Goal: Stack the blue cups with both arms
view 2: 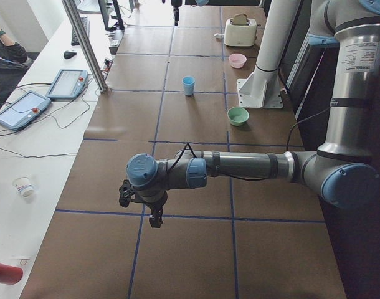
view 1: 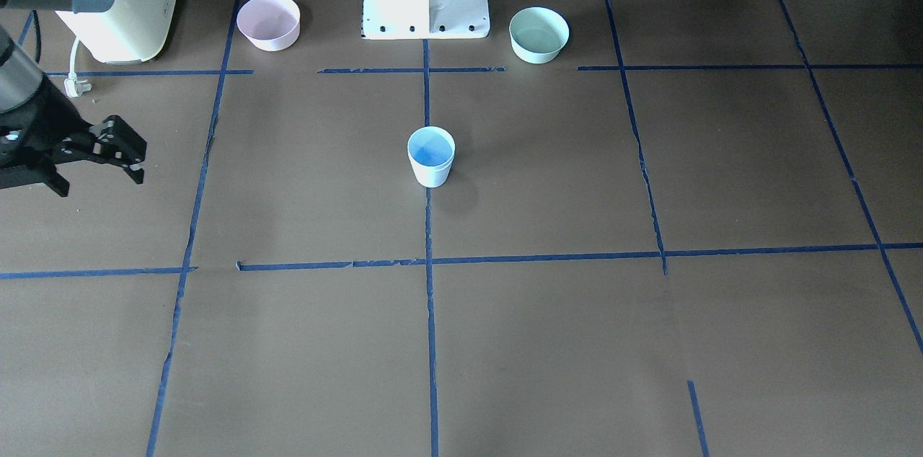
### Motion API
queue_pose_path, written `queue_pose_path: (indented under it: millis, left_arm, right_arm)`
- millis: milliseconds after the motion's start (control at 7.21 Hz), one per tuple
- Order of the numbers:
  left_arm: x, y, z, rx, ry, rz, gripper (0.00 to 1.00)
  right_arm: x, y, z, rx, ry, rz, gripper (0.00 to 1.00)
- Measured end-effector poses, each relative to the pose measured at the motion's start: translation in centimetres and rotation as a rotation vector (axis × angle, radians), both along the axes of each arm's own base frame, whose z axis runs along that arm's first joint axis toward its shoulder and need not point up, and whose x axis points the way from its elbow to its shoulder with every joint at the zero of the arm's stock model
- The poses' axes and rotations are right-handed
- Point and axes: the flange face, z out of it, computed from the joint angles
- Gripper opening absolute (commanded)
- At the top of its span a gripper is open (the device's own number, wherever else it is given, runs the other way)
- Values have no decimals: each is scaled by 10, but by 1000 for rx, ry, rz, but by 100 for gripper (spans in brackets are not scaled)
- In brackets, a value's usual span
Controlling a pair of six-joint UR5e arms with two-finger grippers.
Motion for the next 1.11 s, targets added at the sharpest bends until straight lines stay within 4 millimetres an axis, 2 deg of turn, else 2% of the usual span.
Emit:
queue_pose_path:
  millis: [416,555,693,832,1109]
  left_arm:
    - [-5,4,0,-2,0,-12,100]
    - [-5,4,-1,0,0,-12,100]
    - [-5,4,-1,1,0,-12,100]
    - [-5,4,-1,2,0,-12,100]
    - [-5,4,-1,3,0,-10,100]
  right_arm:
    - [119,-16,120,-26,-42,-63,100]
    - [154,-10,165,-47,-45,-66,100]
    - [188,0,198,-54,-46,-57,100]
    - [212,8,213,-50,-45,-41,100]
    - [225,31,236,-78,-46,-28,100]
